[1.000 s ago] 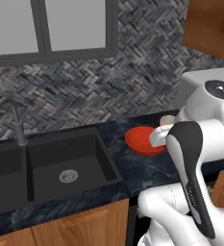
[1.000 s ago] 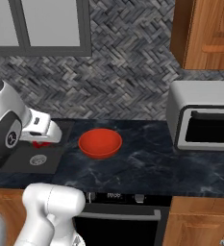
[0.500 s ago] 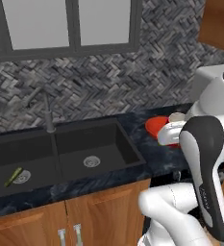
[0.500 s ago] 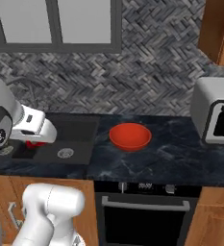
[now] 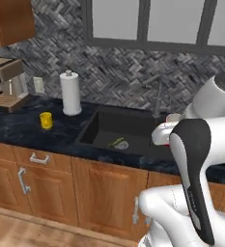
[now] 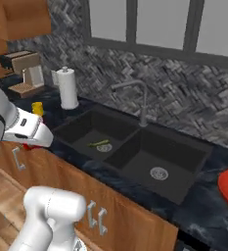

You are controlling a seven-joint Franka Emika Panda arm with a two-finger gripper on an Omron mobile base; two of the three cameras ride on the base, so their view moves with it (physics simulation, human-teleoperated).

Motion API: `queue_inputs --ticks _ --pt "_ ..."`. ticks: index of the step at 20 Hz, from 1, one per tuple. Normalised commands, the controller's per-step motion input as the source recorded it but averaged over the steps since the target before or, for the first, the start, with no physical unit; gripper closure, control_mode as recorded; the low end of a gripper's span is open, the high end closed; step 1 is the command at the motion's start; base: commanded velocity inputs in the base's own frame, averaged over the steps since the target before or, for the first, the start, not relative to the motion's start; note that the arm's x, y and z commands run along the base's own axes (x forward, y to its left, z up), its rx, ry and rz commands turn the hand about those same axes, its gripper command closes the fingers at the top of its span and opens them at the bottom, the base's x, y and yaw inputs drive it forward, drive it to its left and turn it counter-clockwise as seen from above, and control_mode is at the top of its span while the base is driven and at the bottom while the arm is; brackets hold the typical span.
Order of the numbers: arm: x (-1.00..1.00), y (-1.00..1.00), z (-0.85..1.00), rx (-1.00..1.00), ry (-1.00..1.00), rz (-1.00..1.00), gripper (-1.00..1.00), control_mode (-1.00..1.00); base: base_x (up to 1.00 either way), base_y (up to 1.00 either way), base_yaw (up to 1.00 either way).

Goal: Clear the mugs and bowl far away from the sink.

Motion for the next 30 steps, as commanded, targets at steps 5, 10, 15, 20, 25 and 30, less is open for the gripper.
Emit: queue_inputs --ticks 5,10,15,20,25,30 --pt "0.00 0.00 0.00 0.00 0.00 0.00 1.00 1.00 0.00 0.00 1.00" --pt "0.00 0.00 0.00 0.00 0.00 0.00 1.00 1.00 0.00 0.00 1.00" --pt "0.00 0.00 0.00 0.00 0.00 0.00 1.00 1.00 0.00 0.00 1.00" --pt "0.00 0.00 0.00 0.00 0.00 0.00 1.00 1.00 0.00 0.00 1.00" --pt "0.00 0.00 0.00 0.00 0.00 0.00 1.00 1.00 0.00 0.00 1.00" --pt "0.00 0.00 0.00 0.00 0.00 0.00 1.00 1.00 0.00 0.00 1.00"
